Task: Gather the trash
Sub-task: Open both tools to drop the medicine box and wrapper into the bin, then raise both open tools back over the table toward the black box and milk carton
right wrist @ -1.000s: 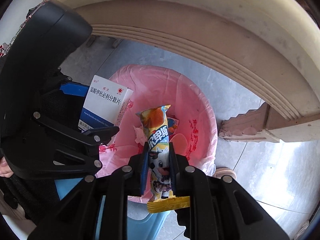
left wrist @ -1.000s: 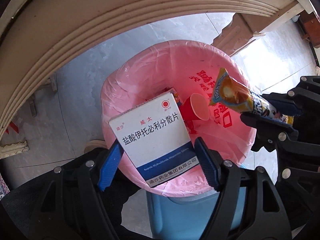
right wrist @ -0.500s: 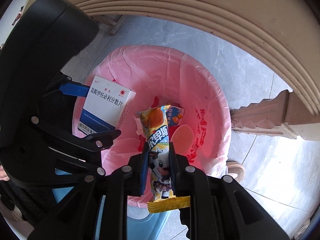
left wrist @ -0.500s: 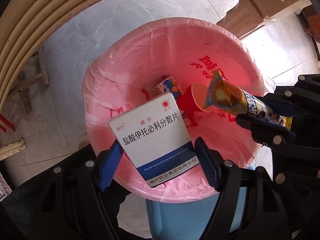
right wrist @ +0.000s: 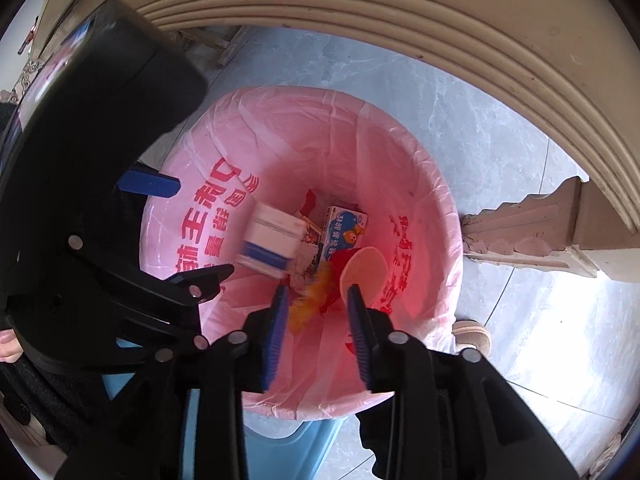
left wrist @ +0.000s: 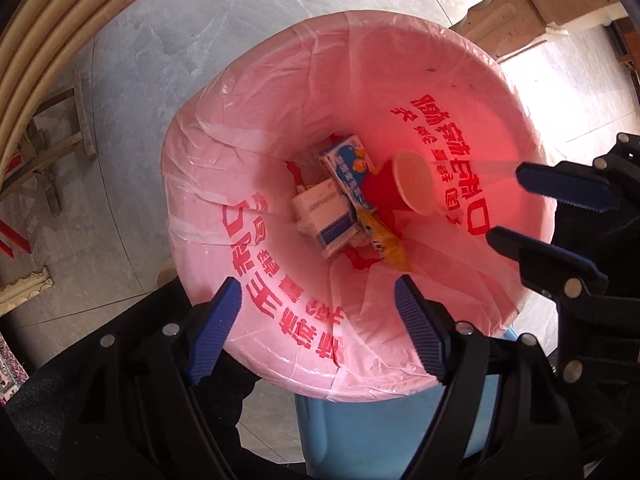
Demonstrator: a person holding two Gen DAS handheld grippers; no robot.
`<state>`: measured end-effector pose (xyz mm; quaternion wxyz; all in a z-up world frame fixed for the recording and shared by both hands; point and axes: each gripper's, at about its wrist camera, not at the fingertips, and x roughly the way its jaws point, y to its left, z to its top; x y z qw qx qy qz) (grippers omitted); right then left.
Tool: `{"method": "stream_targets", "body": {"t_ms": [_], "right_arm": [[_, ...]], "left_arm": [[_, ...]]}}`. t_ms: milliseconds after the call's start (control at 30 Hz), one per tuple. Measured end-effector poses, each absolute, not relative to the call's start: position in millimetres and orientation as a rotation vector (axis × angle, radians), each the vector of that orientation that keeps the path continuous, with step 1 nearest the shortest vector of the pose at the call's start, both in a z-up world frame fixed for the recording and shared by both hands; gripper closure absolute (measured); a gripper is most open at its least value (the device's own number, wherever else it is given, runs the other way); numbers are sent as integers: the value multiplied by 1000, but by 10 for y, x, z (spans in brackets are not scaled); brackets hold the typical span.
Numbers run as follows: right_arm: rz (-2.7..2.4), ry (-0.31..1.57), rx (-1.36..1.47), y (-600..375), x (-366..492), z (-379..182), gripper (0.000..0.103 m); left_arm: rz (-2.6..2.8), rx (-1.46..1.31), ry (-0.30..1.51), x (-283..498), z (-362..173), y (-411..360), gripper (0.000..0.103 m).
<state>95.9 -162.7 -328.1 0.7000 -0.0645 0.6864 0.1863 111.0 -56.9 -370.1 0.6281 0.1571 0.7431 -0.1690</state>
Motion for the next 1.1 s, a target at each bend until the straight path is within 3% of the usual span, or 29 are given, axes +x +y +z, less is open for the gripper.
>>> {"method": "stream_targets", "body": {"t_ms": [200, 600, 933, 1000, 1100], "right_arm": [[391, 1516, -106, -1698, 1000, -3235, 41], [417, 1463, -182, -1562, 891, -3047, 39], [403, 1289, -209, -1564, 592, -2221, 39], [416, 1255, -170, -1609, 540, -1970, 27], [422, 1189, -161, -1640, 451, -1567, 22]], "left_arm": [[-362, 336, 1701, 1177, -3751, -498, 25], [-361, 367, 1611, 1053, -3503, -503, 24], [-417, 400, 1369, 801, -2683, -479, 24], [-469, 420, 1311, 721, -2435, -470, 24], [-510, 463, 1251, 649, -2070, -463, 24]]}}
